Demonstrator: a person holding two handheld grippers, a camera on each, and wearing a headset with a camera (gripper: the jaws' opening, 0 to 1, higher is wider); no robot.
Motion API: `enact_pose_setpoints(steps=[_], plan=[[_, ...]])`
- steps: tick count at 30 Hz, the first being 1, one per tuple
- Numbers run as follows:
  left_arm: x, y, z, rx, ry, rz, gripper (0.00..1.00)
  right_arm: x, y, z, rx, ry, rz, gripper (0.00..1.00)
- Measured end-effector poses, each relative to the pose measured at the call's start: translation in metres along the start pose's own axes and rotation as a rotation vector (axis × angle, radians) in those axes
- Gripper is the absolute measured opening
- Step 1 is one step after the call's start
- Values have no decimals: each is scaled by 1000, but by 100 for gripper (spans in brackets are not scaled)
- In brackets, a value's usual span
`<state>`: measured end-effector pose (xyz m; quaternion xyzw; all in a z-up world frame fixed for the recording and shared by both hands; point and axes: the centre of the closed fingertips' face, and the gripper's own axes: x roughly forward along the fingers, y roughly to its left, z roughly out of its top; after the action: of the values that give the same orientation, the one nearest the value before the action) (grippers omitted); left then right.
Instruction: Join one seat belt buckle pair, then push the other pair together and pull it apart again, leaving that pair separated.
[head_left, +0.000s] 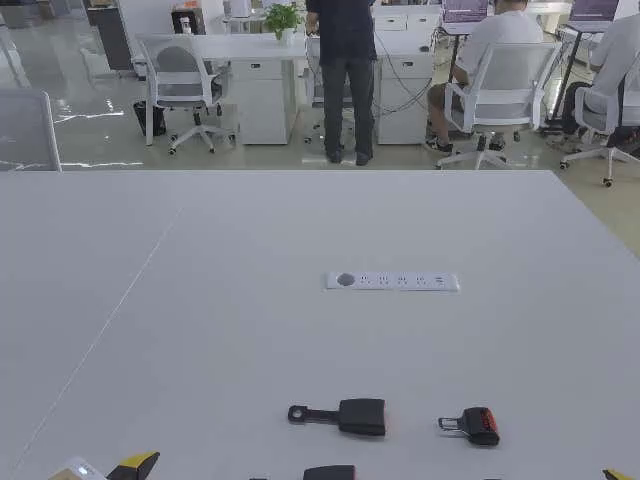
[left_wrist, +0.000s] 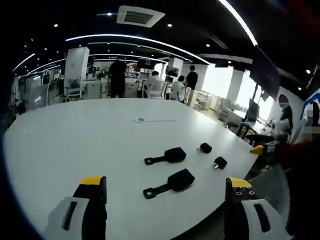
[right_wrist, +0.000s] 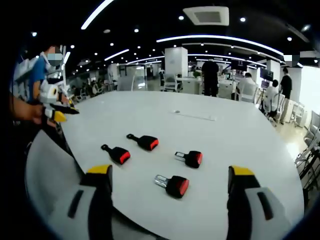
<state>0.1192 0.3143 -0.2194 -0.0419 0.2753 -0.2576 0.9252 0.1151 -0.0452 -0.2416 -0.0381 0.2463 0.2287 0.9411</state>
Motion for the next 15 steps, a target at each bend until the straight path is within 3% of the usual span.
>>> enact_pose_setpoints(steps=[15], plan=[[-1,1,-5,-3,11,6,100,0,1,-4,7,3,4,99]])
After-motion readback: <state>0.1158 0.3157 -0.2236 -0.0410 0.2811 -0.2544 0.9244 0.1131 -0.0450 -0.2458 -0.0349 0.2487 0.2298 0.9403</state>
